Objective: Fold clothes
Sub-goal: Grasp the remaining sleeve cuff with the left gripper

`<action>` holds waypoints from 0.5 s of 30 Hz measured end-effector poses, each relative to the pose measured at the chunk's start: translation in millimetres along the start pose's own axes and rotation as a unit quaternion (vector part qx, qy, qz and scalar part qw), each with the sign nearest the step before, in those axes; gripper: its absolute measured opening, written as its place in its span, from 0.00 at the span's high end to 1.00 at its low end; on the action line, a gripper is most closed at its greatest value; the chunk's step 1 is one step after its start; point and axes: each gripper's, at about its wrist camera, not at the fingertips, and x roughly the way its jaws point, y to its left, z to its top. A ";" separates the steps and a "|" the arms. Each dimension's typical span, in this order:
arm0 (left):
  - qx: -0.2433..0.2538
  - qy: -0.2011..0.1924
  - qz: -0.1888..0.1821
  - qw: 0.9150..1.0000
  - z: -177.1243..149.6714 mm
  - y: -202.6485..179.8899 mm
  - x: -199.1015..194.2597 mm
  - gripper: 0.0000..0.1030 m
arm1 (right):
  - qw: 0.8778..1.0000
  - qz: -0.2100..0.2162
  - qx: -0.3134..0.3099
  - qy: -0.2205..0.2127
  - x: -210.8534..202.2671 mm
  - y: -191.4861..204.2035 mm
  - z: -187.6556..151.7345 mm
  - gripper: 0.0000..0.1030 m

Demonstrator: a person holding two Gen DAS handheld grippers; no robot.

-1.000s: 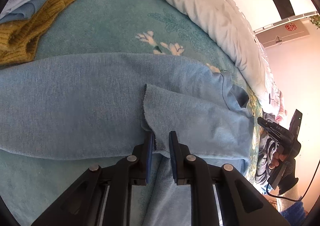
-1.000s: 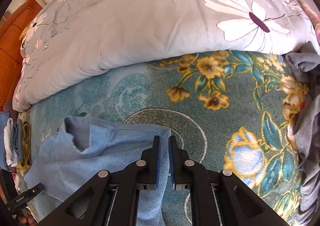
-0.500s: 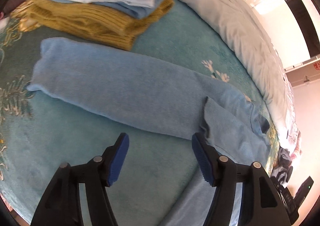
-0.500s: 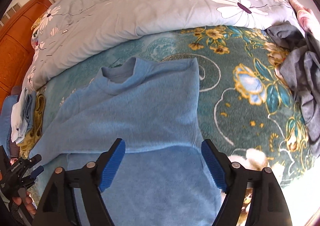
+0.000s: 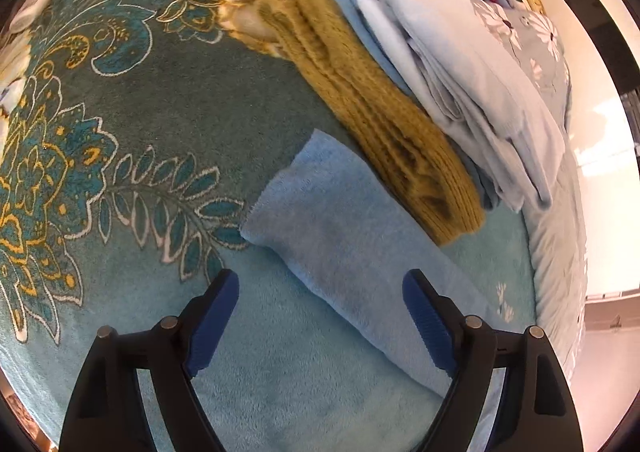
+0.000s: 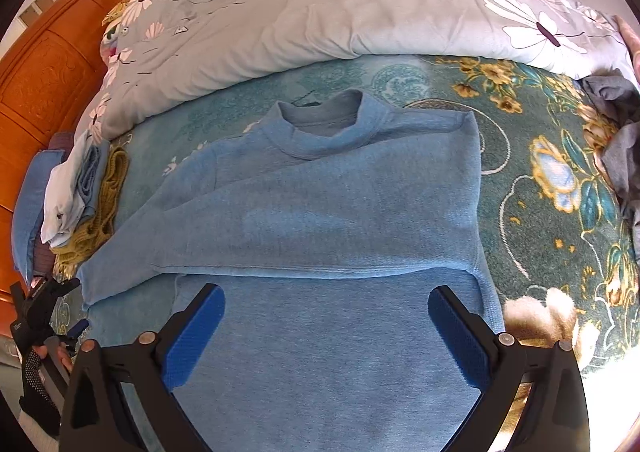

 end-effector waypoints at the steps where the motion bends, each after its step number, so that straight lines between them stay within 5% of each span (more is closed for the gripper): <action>1: -0.008 -0.003 -0.001 1.000 2.6 2.2 1.2 0.18 | 1.000 0.003 -0.004 0.000 -0.2 3.3 -0.6 0.00; 5: -0.023 -0.011 0.000 1.000 6.8 8.4 1.6 0.22 | 1.000 0.011 -0.015 0.004 0.1 12.3 -2.3 0.00; 7: -0.030 -0.014 0.000 0.999 8.6 11.4 1.6 0.42 | 1.000 0.011 -0.015 0.003 -0.6 13.6 -3.1 0.00; 11: -0.043 -0.022 0.001 0.999 12.3 17.4 1.6 0.61 | 1.000 0.010 -0.003 -0.003 -4.2 9.4 -3.0 0.00; 13: -0.050 -0.026 0.001 0.998 14.1 20.4 1.5 0.90 | 1.000 0.011 0.002 -0.006 -6.7 6.4 -2.8 0.00; 15: -0.057 -0.029 0.001 0.998 16.0 23.4 1.5 0.94 | 1.000 0.011 0.004 -0.007 -9.5 4.0 -2.4 0.00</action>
